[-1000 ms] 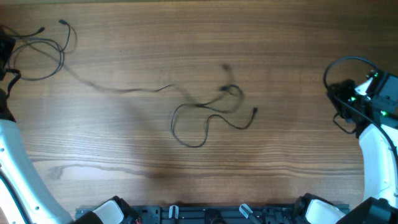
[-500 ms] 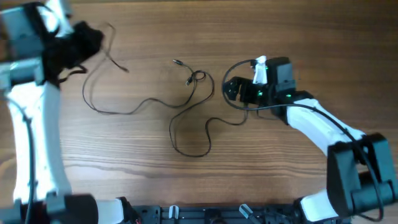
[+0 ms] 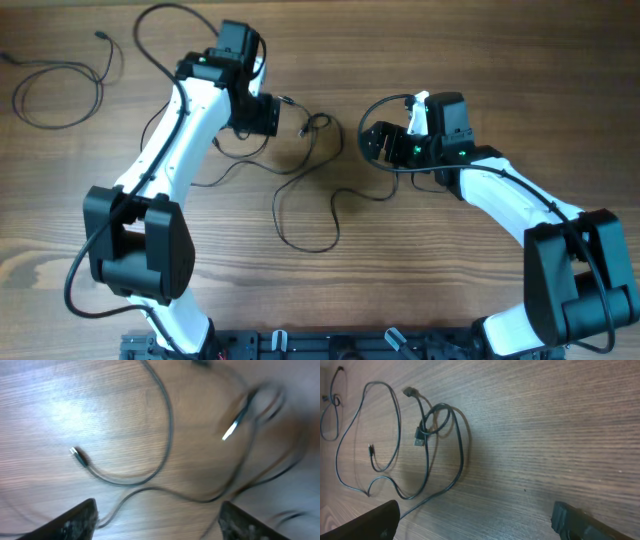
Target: Untangle cables
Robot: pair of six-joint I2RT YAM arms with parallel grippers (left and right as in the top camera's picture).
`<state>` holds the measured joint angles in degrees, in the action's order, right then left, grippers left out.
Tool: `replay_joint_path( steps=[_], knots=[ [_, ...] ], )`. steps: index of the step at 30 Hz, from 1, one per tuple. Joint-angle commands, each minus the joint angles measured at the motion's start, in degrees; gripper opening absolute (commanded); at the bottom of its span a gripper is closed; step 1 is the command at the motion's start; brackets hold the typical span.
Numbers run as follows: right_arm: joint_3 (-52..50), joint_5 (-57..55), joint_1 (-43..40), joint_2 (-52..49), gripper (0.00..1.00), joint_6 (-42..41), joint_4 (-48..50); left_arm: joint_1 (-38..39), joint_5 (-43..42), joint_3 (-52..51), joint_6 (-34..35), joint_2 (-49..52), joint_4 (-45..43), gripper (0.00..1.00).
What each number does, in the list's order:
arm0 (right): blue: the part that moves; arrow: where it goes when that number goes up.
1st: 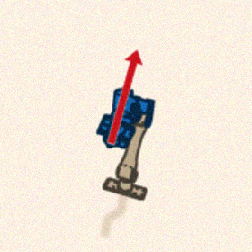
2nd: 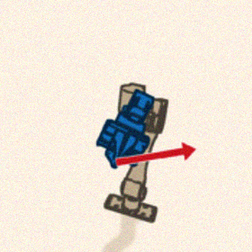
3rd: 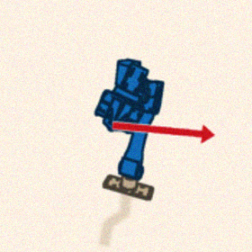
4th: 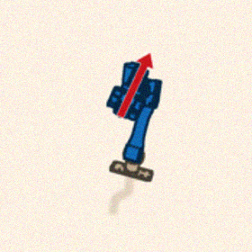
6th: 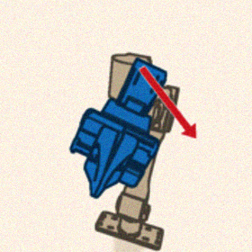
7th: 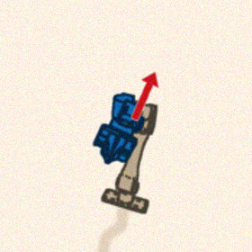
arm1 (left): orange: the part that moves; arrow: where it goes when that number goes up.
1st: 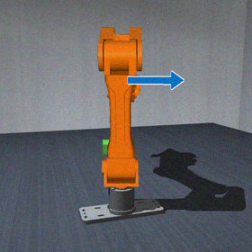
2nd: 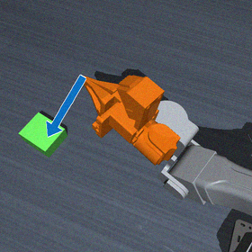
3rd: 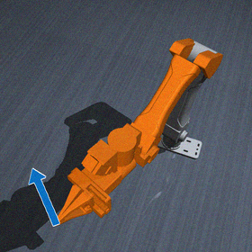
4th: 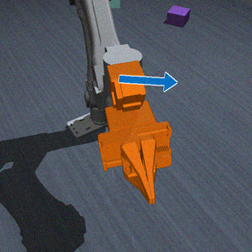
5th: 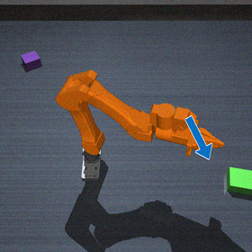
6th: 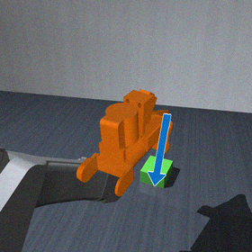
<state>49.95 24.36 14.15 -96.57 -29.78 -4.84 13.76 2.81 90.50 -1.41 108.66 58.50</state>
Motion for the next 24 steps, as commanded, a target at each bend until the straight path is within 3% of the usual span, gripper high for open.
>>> replay_joint_path(
  steps=[1, 4, 10, 12, 20, 22, 23, 24],
  knots=[
    [0.1, -0.6, -0.2, -0.5, 1.0, -0.2, -0.7, -1.2, 7.1, -7.6, -30.5, 0.1, -2.0, 0.95],
    [0.1, -1.7, -0.2, -0.5, 1.0, -0.1, -2.0, -4.0, 5.9, -15.2, -47.1, 0.2, -8.6, 0.97],
    [0.1, -3.4, -0.2, -0.5, 1.0, -0.2, -2.8, -7.0, -1.3, -16.5, -61.7, 1.4, -15.1, 0.94],
    [0.1, -3.4, -0.2, -0.5, 1.0, -0.2, -3.3, -7.1, -6.3, -16.5, -62.9, 1.9, -15.0, 0.91],
    [0.1, -3.5, -0.2, -0.5, 1.0, -0.3, -3.4, -7.3, -6.6, -16.5, -62.9, 9.3, -14.1, 0.86],
    [0.1, -3.4, -0.2, -0.5, 1.0, -0.4, -3.4, -7.3, -6.6, -16.5, -62.9, 10.3, -13.9, 0.64],
    [0.1, -3.4, -0.2, -0.5, 1.0, -0.3, -3.4, -7.3, -6.5, -16.5, -62.9, 10.2, -13.6, 0.04],
    [0.1, -3.9, -0.2, -0.5, 1.0, -0.3, -3.3, -7.3, -6.4, -16.5, -62.7, 10.2, -12.2, 0.04]
  ],
)
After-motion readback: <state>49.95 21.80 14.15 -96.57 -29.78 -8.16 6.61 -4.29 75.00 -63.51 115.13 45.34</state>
